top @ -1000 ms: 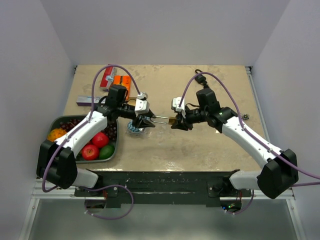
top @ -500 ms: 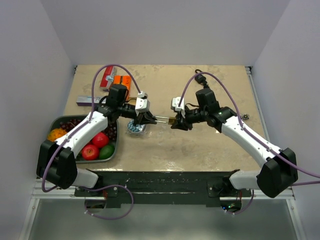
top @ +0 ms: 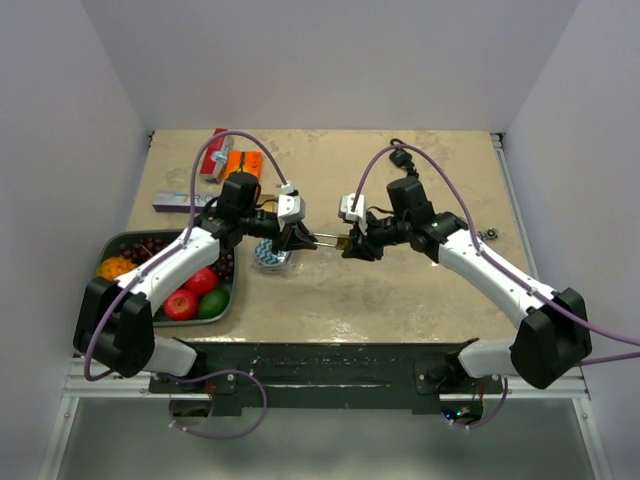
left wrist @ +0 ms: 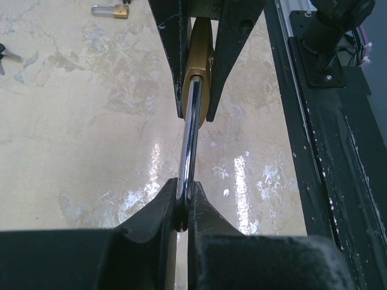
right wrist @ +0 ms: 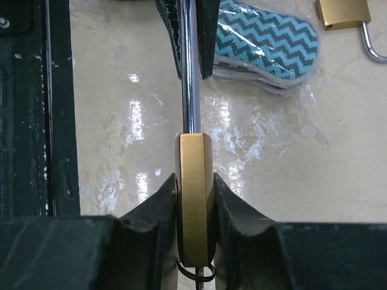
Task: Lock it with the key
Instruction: Lock the lock.
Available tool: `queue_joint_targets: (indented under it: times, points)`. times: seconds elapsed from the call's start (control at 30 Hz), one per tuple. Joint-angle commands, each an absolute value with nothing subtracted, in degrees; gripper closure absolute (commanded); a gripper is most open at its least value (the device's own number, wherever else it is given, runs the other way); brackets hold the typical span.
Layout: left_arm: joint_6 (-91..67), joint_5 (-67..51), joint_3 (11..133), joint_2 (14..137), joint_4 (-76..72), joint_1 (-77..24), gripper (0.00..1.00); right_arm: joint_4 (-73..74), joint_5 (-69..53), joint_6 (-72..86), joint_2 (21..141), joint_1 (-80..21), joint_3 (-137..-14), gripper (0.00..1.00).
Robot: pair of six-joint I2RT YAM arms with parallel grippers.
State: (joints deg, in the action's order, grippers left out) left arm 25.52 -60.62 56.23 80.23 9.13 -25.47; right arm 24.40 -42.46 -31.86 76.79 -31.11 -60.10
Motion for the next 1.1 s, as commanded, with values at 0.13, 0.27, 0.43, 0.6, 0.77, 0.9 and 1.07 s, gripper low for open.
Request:
queue_joint_targets:
  times: [0.13, 0.27, 0.43, 0.6, 0.77, 0.9, 1.07]
  points:
    - [18.02, -63.54, 56.69, 82.52, -13.09, -32.43, 1.00, 7.21, -50.89, -26.98, 80.06, -37.88, -64.07, 1.00]
    - [16.70, -63.81, 56.25, 83.76, -17.04, -34.71, 1.00, 5.19, -52.56, -26.81, 81.82, -38.84, -64.95, 1.00]
    - [14.68, -64.33, 54.76, 84.55, -22.23, -36.56, 1.00, 2.90, -53.88, -26.89, 82.62, -39.20, -65.74, 1.00]
    - [13.80, -65.48, 53.88, 85.08, -24.17, -37.26, 1.00, 1.32, -54.93, -28.21, 82.53, -39.29, -65.74, 1.00]
    - [13.80, -66.53, 54.40, 86.13, -24.34, -37.97, 1.00, 0.27, -56.60, -29.00, 82.71, -39.29, -66.71, 1.00]
    - [13.19, -66.71, 54.40, 87.10, -25.84, -38.58, 1.00, -1.49, -57.74, -29.18, 83.32, -39.73, -67.24, 1.00]
    - [12.04, -66.36, 54.14, 87.71, -28.82, -39.72, 1.00, -2.63, -59.50, -29.62, 83.58, -40.43, -66.71, 1.00]
